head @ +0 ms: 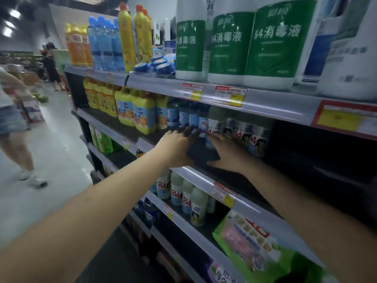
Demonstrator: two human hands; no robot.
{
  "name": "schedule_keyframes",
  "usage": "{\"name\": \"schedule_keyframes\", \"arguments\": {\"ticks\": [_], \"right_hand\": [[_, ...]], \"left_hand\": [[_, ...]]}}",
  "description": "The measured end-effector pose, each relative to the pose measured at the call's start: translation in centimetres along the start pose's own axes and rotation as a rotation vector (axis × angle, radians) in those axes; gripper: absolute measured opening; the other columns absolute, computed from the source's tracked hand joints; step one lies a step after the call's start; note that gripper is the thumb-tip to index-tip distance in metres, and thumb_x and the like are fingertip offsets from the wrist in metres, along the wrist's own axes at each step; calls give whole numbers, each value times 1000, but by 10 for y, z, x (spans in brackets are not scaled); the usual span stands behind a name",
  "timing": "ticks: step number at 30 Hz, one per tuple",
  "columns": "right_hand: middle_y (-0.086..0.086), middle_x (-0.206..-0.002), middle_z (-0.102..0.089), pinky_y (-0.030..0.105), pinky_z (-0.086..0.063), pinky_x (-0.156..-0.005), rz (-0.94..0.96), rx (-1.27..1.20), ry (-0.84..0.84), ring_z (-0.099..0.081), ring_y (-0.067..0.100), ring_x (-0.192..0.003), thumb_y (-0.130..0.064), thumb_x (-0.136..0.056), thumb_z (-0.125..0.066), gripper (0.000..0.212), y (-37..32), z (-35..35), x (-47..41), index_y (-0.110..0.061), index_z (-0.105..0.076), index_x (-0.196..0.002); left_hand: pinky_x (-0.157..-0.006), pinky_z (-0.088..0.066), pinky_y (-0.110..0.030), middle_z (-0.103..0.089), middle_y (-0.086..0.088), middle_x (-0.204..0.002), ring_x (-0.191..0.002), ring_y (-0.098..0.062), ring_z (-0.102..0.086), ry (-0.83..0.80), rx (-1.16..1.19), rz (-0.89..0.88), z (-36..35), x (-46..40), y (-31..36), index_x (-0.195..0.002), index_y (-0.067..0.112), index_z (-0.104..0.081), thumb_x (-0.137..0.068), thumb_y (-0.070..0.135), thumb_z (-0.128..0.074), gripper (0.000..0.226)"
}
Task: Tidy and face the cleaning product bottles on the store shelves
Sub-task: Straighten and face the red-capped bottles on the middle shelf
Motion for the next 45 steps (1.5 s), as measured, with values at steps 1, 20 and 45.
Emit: {"name": "schedule_keyframes", "arguments": {"ticks": [1,20,45], "right_hand": [[5,-155,-18,32,-19,-113,-12,7,-2,-20,22,-141,-37,-80,-67,86,4,-3,-5,-15,-18,-147],[4,-158,-8,37,-12,-115,-485,102,-57,-12,23,-144,-41,-83,-63,89,39,-44,-54,-18,-7,-149],[5,-136,-53,40,-43,-102,-88,227,198,-51,21,-122,-35,-86,-46,52,-97,-169,50,-14,-41,-133]], "left_hand": [[-114,-21,-41,-9,-5,-157,-142,-28,-16,-8,10,-16,-8,-10,-3,-148,24,-3,-83,49,-55,87],[-112,-21,-38,-11,-6,-157,-142,-26,-17,-38,214,-431,-88,-121,-47,-148,16,-4,-88,40,-53,82],[-111,-15,-32,-47,-17,-136,-126,-25,-35,224,490,-507,-205,49,-74,-133,0,-39,-79,26,-44,60]]}}
Point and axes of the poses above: each hand's wrist, its own x-axis away from the middle knuckle, its own z-axis out of the back of the hand, y = z × x, the point moved 5 cm from there along -x, towards the middle knuckle
